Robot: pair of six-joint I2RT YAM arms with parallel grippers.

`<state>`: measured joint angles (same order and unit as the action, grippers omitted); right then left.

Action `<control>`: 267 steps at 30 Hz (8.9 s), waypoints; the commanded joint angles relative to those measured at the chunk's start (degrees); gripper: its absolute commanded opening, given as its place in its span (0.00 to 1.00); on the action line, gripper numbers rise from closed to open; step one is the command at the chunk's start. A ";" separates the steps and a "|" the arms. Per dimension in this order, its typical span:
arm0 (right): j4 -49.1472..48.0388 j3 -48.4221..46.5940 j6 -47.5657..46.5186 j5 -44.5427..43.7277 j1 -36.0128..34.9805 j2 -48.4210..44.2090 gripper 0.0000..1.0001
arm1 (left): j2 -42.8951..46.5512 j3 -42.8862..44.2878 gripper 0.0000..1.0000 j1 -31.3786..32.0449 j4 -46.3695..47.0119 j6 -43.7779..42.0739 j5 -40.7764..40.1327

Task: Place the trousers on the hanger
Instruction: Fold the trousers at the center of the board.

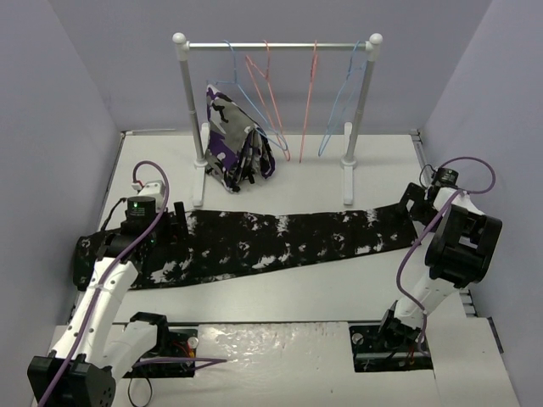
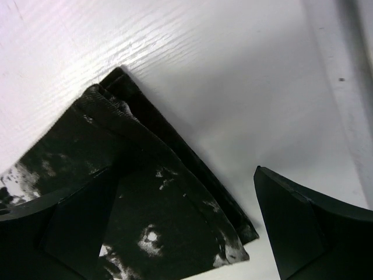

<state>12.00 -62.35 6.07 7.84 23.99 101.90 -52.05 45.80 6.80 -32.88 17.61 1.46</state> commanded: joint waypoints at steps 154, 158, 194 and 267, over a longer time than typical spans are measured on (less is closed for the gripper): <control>-8.54 -37.08 33.09 -6.54 -85.07 10.04 0.08 | 7.78 16.39 0.94 1.72 -21.82 11.23 -8.06; -9.02 -37.86 33.93 -5.99 -85.07 13.27 0.12 | 8.32 16.44 0.94 1.72 -22.42 11.45 -8.15; -5.65 7.21 24.47 1.27 -50.77 -29.61 0.69 | -14.78 3.36 0.76 7.97 22.11 32.15 8.41; -58.11 28.93 36.76 19.62 -26.68 -3.46 0.15 | -10.08 -16.29 0.48 4.45 17.15 37.49 -3.58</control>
<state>-42.17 -35.98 45.55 31.07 -4.35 101.13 -65.59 30.47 11.38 -13.74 51.88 3.76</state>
